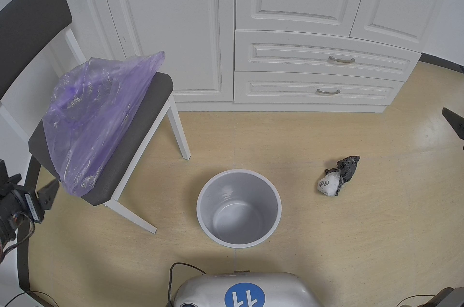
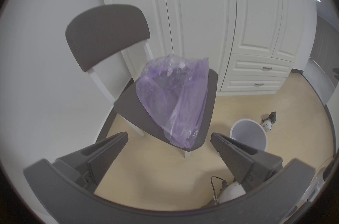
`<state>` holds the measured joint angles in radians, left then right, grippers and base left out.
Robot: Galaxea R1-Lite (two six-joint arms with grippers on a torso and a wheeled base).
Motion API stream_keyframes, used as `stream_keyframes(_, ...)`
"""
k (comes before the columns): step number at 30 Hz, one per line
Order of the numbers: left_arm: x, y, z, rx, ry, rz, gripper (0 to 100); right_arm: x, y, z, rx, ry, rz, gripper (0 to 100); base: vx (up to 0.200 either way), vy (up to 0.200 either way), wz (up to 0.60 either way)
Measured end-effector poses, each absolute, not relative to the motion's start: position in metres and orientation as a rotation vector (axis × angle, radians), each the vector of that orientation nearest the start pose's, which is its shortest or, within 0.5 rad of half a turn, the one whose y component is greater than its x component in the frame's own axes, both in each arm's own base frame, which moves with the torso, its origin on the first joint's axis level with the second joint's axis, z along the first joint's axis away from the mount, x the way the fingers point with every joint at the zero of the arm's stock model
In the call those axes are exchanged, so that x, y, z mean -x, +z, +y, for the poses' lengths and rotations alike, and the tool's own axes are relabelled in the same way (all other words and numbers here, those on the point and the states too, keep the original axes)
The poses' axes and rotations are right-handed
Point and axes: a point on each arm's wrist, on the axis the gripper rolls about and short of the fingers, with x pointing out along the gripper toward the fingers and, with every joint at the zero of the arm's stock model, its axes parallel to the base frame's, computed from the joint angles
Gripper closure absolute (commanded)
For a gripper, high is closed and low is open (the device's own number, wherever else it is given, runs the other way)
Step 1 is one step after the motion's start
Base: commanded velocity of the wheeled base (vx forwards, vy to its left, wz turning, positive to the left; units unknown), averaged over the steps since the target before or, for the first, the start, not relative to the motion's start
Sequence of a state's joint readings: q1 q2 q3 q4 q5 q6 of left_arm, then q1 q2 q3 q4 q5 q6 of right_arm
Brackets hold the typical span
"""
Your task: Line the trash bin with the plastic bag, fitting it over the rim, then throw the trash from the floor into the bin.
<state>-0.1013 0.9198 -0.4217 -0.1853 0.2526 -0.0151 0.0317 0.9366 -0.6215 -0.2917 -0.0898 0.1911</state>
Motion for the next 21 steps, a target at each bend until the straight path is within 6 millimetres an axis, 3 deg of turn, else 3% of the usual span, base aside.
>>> stream_keyframes(9, -0.139, 0.166, -0.011, -0.029, 0.152, 0.382, 0, -0.137, 0.25, 0.006, -0.183, -0.044, 0.086, 0, 0.0, 0.0, 0.0)
stream_keyframes(21, -0.159, 0.144, -0.015, -0.03, 0.158, 0.481, 0, -0.151, 0.242, 0.007, -0.177, -0.045, 0.142, 0, 0.0, 0.0, 0.0)
